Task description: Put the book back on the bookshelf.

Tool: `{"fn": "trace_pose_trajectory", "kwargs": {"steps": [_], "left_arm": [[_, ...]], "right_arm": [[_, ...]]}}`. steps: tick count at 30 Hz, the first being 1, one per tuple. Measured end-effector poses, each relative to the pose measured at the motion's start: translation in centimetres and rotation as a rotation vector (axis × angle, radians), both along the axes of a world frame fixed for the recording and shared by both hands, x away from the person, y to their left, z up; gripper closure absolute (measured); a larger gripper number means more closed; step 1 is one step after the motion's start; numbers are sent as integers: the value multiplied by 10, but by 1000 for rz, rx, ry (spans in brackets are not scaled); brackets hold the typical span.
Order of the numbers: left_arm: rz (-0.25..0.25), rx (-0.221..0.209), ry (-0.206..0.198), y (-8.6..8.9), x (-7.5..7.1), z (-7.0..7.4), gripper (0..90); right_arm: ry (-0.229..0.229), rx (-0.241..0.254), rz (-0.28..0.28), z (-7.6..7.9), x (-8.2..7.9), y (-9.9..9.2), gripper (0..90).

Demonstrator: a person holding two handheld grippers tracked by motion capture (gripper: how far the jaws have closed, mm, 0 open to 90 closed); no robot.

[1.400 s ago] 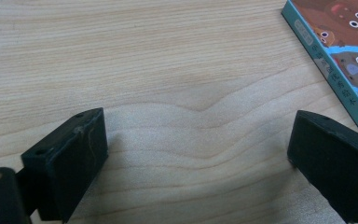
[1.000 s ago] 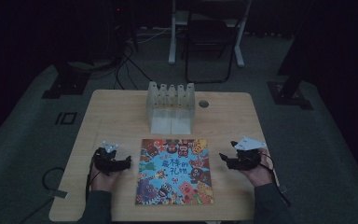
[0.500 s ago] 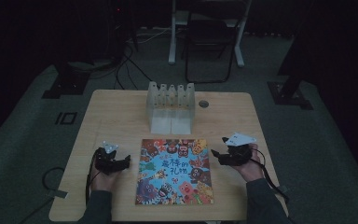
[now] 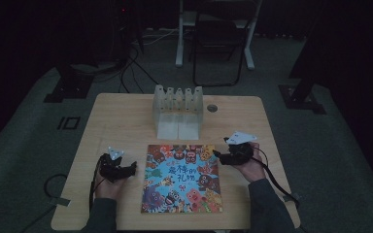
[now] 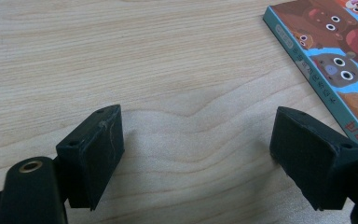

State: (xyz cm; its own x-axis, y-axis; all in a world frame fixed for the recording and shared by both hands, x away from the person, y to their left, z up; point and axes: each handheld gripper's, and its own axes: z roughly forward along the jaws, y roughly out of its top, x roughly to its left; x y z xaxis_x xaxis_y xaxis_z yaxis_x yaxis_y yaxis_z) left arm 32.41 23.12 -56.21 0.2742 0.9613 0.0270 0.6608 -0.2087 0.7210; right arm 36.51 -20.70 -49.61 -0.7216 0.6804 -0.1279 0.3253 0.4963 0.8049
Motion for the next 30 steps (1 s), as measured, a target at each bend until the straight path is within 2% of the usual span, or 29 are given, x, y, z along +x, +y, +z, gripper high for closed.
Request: {"fn": "trace_pose_trajectory", "kwargs": {"steps": [11,17,25,26,28,30], "left_arm": [[-1,-2,1,-1,0,0,170],[-10,-1,2,-2,-1,0,159],[-15,-5,1,-4,-5,1,231],[-23,-15,3,-4,-5,2,238],[-37,-65,5,-4,-6,3,257],[-45,-32,0,-7,-8,4,260]], "right_arm": [[31,37,27,-11,20,9,249],[49,33,37,-19,29,15,210],[110,65,39,-31,45,18,173],[117,67,42,-33,46,18,169],[128,73,46,-36,48,19,167],[142,82,48,-40,50,19,165]]}}
